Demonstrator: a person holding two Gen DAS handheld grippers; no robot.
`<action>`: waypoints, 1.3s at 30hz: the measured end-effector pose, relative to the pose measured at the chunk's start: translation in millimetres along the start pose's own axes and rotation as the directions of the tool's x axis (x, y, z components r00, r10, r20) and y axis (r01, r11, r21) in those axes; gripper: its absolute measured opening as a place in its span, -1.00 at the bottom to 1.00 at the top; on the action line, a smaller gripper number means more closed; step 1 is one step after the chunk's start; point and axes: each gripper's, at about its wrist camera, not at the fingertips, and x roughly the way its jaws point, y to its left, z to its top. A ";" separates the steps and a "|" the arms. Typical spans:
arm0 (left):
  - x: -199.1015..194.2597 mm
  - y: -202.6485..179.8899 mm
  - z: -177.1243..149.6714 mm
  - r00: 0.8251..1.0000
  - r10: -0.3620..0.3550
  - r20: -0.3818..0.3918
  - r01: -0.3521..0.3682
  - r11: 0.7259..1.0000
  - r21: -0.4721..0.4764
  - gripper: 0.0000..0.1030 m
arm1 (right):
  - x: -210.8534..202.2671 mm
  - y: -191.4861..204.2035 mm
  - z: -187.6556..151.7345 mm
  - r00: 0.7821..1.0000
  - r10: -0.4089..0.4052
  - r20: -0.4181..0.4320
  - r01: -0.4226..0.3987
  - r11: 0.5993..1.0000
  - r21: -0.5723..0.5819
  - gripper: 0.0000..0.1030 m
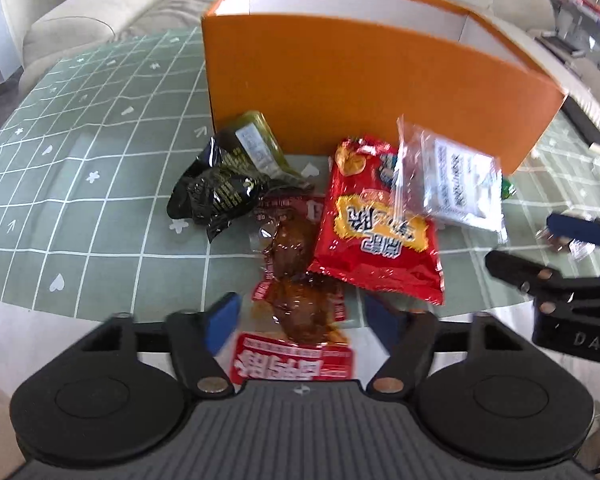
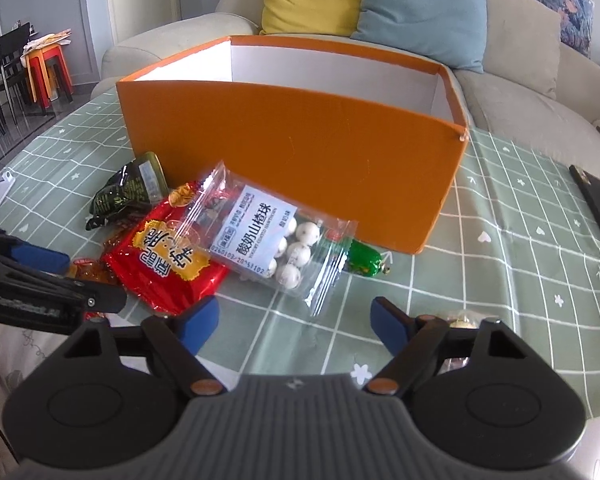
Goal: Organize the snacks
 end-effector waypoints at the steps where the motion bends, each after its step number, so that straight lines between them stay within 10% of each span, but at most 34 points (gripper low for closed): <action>1: 2.2 0.1 0.0 1.000 -0.007 -0.005 0.007 1.000 -0.001 0.50 | 1.5 1.5 0.4 1.000 -0.006 0.005 0.006 1.000 -0.017 0.48; 16: 18.5 -10.9 6.5 0.998 0.022 0.052 -0.026 0.996 0.083 0.78 | 30.6 25.2 -0.7 0.994 -0.074 0.076 0.092 0.960 -0.265 0.46; 39: 10.5 -21.0 -0.8 0.995 -0.017 0.095 0.005 0.992 0.128 0.34 | 43.0 39.8 -7.3 0.988 -0.082 0.133 0.124 0.930 -0.345 -0.01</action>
